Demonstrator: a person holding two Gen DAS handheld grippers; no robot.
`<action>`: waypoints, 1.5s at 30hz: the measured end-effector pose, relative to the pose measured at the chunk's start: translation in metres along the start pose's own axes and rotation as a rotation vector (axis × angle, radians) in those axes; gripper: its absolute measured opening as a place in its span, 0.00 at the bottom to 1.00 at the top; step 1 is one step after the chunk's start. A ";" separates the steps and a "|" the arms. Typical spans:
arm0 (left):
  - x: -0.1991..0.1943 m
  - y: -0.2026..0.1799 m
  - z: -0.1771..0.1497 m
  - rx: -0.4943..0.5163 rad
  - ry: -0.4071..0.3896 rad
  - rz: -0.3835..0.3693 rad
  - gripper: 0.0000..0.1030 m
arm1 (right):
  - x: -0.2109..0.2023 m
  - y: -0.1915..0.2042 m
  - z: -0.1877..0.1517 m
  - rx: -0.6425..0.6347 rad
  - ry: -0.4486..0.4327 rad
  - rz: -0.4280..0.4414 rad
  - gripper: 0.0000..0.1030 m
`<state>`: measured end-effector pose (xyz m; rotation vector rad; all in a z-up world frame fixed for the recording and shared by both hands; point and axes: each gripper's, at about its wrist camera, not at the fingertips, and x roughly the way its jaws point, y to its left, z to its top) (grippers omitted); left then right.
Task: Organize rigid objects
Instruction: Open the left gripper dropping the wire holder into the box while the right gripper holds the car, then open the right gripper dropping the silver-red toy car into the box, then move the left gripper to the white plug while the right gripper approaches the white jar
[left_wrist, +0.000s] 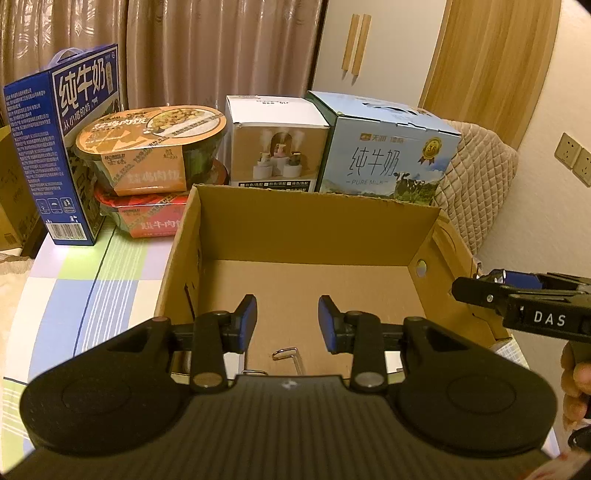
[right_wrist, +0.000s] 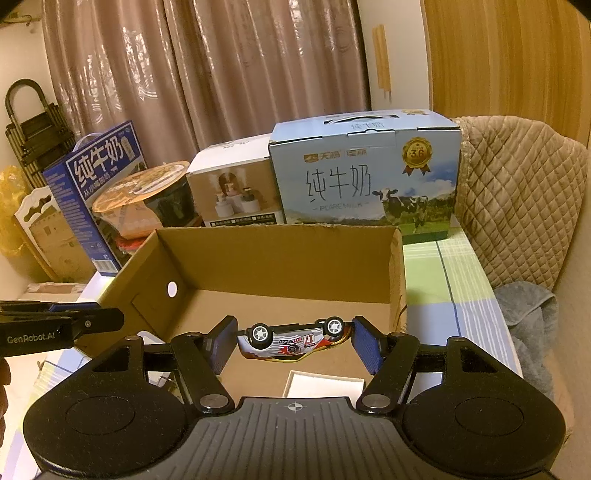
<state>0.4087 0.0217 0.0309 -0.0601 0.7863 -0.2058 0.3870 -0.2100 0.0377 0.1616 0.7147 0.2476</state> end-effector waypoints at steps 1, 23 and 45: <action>0.000 0.000 0.000 0.000 0.001 -0.001 0.30 | 0.001 0.000 0.000 0.001 0.001 -0.001 0.62; -0.027 -0.006 -0.012 0.009 -0.030 0.005 0.63 | -0.031 -0.009 -0.003 0.052 -0.096 -0.001 0.87; -0.174 -0.013 -0.095 -0.009 -0.135 0.070 0.99 | -0.175 0.030 -0.084 0.017 -0.135 0.004 0.87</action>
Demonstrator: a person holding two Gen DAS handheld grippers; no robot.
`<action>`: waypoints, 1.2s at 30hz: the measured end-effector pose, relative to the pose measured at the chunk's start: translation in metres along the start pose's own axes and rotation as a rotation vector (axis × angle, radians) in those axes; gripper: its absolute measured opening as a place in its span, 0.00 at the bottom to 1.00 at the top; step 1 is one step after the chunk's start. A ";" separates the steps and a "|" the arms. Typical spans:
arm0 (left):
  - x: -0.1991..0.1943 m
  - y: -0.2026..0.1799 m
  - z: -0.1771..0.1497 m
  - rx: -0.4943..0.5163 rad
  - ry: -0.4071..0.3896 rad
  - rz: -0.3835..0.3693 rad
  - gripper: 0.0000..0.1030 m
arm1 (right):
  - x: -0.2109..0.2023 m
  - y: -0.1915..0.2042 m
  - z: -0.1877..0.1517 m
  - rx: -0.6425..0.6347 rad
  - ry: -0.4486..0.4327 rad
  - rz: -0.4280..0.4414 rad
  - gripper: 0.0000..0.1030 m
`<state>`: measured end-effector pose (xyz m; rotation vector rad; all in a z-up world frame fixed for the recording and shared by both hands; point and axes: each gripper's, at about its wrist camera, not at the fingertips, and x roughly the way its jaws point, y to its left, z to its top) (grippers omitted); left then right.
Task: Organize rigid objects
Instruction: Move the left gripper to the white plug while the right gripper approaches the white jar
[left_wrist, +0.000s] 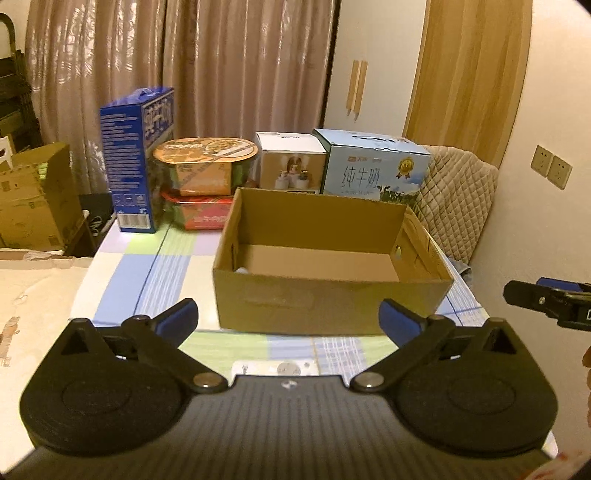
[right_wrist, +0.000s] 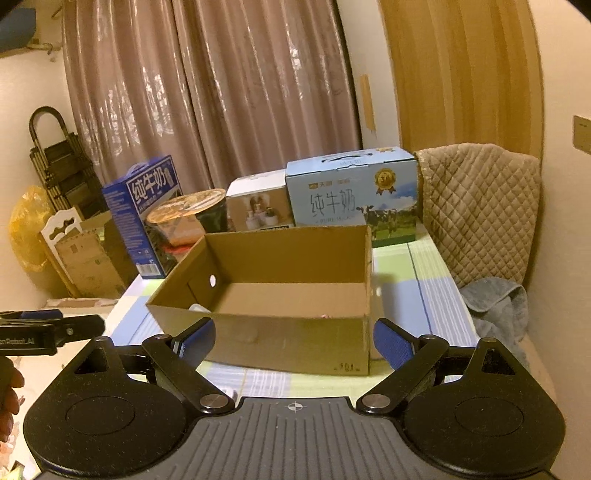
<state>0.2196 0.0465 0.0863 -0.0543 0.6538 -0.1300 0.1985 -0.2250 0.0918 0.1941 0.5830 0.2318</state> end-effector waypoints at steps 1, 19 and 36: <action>-0.005 0.001 -0.006 0.003 -0.004 0.004 0.99 | -0.005 0.001 -0.006 -0.002 -0.001 -0.006 0.87; -0.025 0.023 -0.132 -0.041 0.026 0.021 0.99 | -0.036 0.005 -0.132 0.029 0.017 -0.056 0.88; 0.020 0.010 -0.183 0.142 0.042 0.020 0.99 | 0.010 0.015 -0.190 -0.085 0.069 -0.016 0.87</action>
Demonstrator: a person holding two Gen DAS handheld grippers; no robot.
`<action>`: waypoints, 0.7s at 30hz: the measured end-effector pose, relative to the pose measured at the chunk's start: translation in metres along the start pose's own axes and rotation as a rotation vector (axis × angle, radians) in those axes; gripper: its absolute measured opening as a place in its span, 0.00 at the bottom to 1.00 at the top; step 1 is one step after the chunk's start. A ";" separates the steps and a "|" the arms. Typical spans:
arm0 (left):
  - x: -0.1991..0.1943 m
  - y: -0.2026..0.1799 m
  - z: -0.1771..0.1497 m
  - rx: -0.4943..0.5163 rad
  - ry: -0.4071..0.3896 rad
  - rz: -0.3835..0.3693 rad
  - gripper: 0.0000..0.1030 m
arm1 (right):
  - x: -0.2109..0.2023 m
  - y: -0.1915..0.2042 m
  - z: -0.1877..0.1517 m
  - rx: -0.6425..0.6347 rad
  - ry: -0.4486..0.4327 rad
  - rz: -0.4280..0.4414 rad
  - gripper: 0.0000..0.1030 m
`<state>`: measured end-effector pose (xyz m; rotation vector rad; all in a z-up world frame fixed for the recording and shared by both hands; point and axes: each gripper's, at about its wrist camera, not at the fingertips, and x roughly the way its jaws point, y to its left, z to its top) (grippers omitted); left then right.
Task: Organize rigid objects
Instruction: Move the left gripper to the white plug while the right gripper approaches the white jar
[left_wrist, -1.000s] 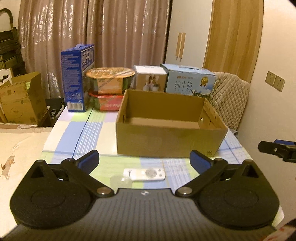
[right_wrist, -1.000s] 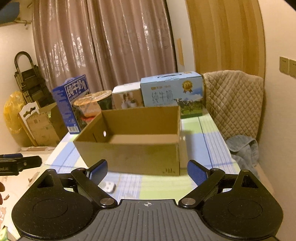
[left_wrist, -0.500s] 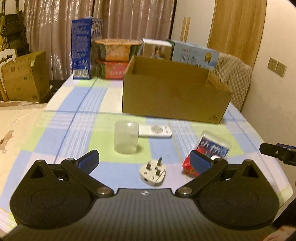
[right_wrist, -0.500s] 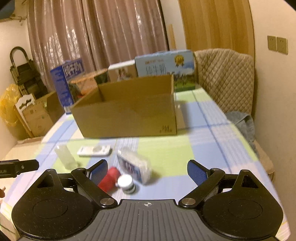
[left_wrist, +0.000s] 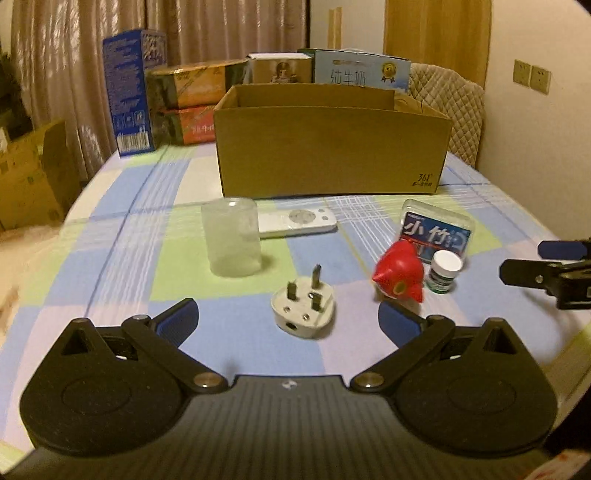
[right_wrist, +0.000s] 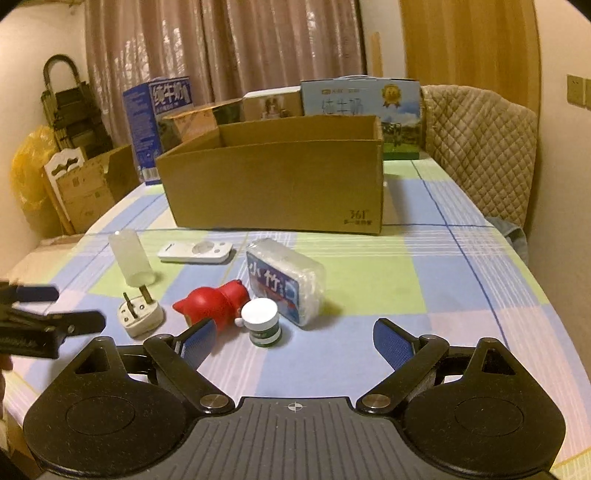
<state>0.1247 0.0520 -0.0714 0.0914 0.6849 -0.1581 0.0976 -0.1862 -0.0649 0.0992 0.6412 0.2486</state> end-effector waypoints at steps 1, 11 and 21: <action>0.002 0.000 0.001 0.012 -0.003 0.009 0.98 | 0.001 0.001 -0.001 -0.006 0.001 0.002 0.87; 0.033 -0.001 0.011 0.121 0.081 -0.079 0.87 | 0.013 0.002 -0.001 -0.018 0.018 0.002 0.86; 0.070 -0.002 0.013 0.239 0.166 -0.146 0.73 | 0.027 0.006 -0.002 -0.032 0.055 0.030 0.76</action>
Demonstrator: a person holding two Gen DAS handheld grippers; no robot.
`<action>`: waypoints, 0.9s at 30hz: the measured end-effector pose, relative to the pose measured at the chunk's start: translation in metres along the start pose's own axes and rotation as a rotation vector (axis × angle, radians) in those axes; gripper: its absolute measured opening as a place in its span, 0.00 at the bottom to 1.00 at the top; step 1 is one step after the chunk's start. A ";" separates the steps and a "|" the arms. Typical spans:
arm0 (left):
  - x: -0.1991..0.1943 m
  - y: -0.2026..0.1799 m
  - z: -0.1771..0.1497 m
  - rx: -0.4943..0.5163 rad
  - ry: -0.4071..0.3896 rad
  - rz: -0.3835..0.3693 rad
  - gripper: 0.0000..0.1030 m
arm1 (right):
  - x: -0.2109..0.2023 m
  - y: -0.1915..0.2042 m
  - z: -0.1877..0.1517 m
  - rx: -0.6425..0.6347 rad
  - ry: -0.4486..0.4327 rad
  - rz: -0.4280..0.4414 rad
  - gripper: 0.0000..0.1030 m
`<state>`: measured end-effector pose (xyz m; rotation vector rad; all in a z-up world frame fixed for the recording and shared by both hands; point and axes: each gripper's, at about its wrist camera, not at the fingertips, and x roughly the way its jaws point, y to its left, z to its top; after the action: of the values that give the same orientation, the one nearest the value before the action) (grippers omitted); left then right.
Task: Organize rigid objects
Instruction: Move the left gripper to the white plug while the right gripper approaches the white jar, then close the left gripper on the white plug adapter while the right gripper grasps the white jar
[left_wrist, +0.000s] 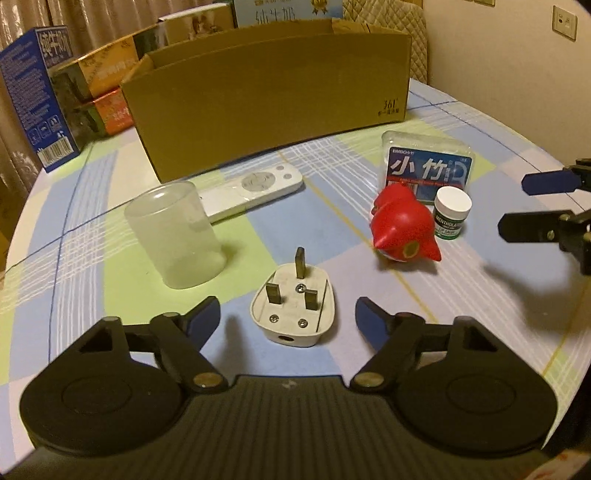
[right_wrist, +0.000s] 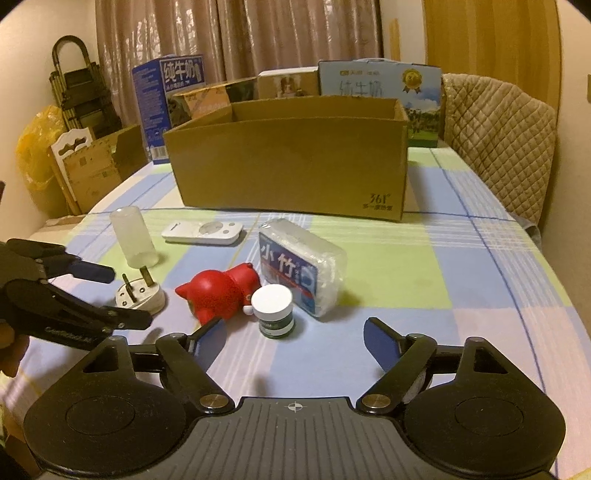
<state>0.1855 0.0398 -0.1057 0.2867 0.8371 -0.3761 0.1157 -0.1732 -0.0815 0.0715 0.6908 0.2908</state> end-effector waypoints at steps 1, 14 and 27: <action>0.001 0.001 0.000 0.003 0.001 0.001 0.72 | 0.002 0.001 0.000 -0.005 0.004 0.004 0.74; 0.007 0.008 0.004 -0.030 0.024 -0.048 0.44 | 0.027 0.010 0.000 -0.028 0.041 0.021 0.60; 0.002 0.010 0.007 -0.107 0.051 -0.070 0.43 | 0.047 0.016 0.003 -0.058 0.055 0.019 0.46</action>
<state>0.1956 0.0455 -0.1021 0.1682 0.9157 -0.3894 0.1483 -0.1439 -0.1060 0.0153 0.7359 0.3318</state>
